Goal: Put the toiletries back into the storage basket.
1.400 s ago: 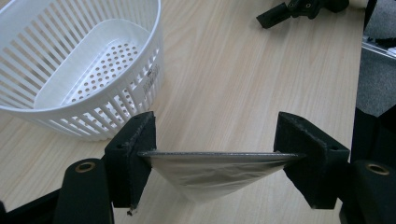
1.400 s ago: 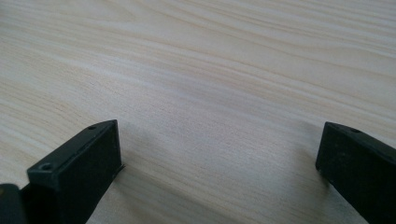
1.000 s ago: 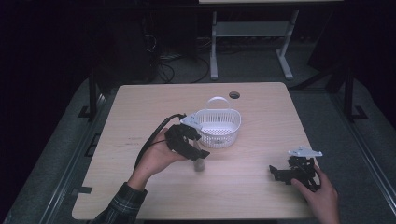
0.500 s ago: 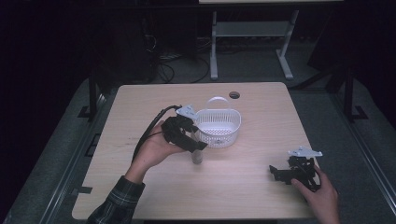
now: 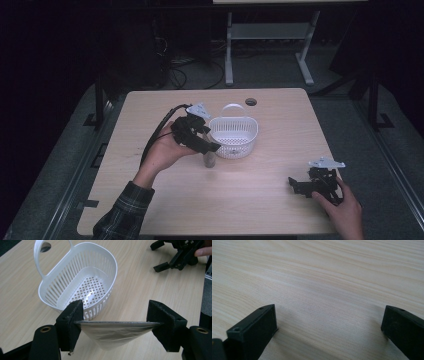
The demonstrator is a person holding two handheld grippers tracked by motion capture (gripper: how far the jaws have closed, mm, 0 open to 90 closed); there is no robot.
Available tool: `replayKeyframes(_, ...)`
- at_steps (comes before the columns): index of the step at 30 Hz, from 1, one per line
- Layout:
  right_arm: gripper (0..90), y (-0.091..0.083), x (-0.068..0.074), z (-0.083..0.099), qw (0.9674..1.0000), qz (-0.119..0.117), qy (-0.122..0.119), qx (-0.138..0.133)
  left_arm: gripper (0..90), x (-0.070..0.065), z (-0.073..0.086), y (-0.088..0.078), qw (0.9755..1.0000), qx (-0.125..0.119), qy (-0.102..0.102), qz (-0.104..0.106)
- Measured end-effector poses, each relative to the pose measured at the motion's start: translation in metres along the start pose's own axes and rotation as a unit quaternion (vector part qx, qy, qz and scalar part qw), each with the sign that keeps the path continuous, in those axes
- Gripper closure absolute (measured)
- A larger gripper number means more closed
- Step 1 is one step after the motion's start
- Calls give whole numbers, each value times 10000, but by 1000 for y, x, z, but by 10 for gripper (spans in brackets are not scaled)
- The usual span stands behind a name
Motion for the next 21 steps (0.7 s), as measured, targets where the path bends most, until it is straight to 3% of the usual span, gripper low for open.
replayKeyframes(21,0,0,0,0,10000,0,-1,2,294,14,-20,-12,9999,-119,15,-120)
Point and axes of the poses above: each handheld gripper's, and its own axes: y roughly forward along the jaws, z roughly out of its underside, x roughly to its left, the point moved 4 cm from there along y, roughly forward along the jaws
